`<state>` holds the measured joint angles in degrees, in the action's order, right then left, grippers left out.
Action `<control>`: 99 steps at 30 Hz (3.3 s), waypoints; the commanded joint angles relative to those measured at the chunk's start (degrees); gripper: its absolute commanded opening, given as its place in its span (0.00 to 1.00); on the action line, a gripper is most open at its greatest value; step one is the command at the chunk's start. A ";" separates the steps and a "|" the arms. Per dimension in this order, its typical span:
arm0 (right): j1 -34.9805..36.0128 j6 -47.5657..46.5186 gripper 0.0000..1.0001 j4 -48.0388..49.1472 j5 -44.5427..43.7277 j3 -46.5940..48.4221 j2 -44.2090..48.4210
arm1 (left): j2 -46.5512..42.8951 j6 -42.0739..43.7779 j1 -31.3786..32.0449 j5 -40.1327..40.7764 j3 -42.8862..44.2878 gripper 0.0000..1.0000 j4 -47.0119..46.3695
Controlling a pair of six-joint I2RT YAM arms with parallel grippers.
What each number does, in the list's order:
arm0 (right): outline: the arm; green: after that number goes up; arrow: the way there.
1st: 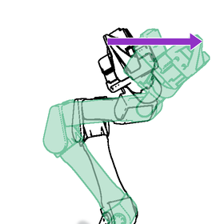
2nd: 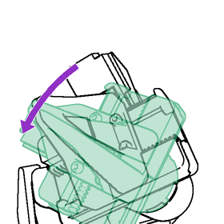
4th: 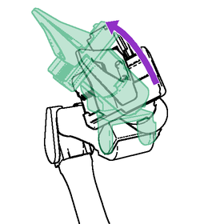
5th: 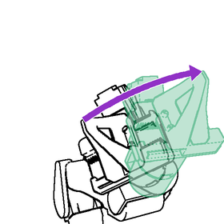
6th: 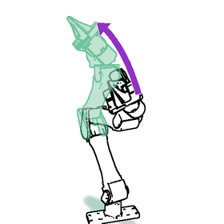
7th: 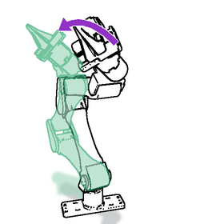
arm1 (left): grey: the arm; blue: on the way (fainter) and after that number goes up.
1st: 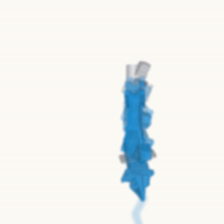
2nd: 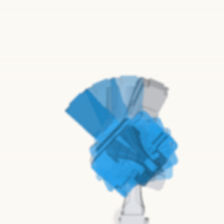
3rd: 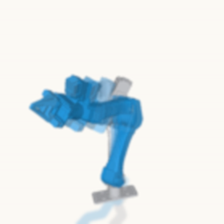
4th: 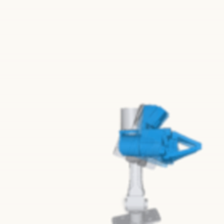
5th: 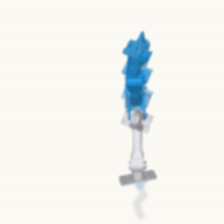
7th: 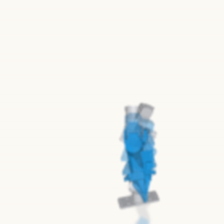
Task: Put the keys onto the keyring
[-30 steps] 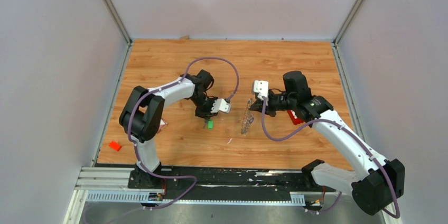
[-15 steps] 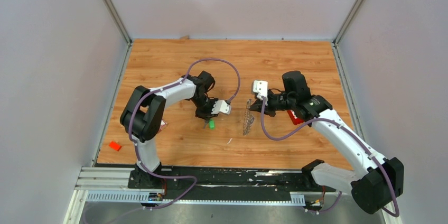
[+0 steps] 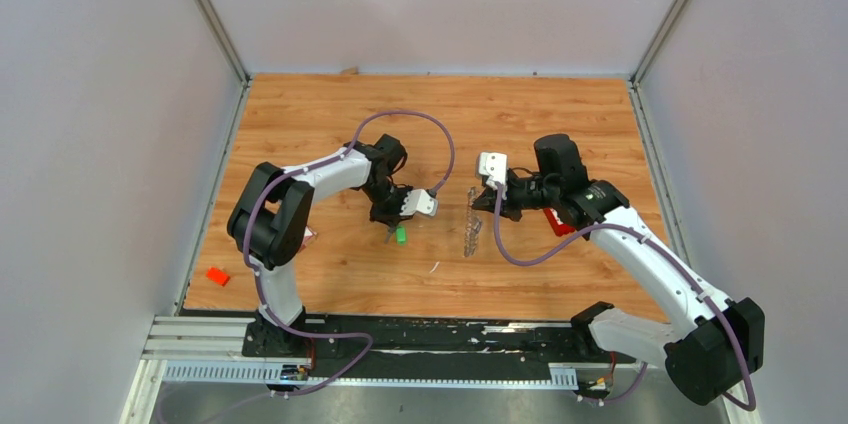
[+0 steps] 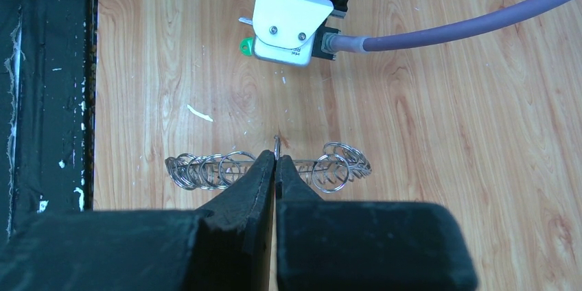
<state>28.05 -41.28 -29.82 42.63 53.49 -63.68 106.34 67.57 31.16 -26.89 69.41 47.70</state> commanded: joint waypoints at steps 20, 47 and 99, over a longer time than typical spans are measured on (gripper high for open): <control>-0.08 -0.66 0.00 1.44 2.85 1.13 0.18 | -2.92 -1.23 0.32 0.14 1.39 0.00 1.39; 6.12 17.14 0.00 12.20 12.90 5.77 -3.50 | -37.20 -29.81 8.67 -12.70 -4.22 0.00 -17.41; 10.13 27.87 0.00 12.07 4.74 8.76 -12.80 | -44.84 -14.37 28.73 28.47 -15.33 0.00 -26.50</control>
<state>37.82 -16.91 -21.19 46.57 59.53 -75.40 61.49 50.28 58.59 -3.36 54.96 25.41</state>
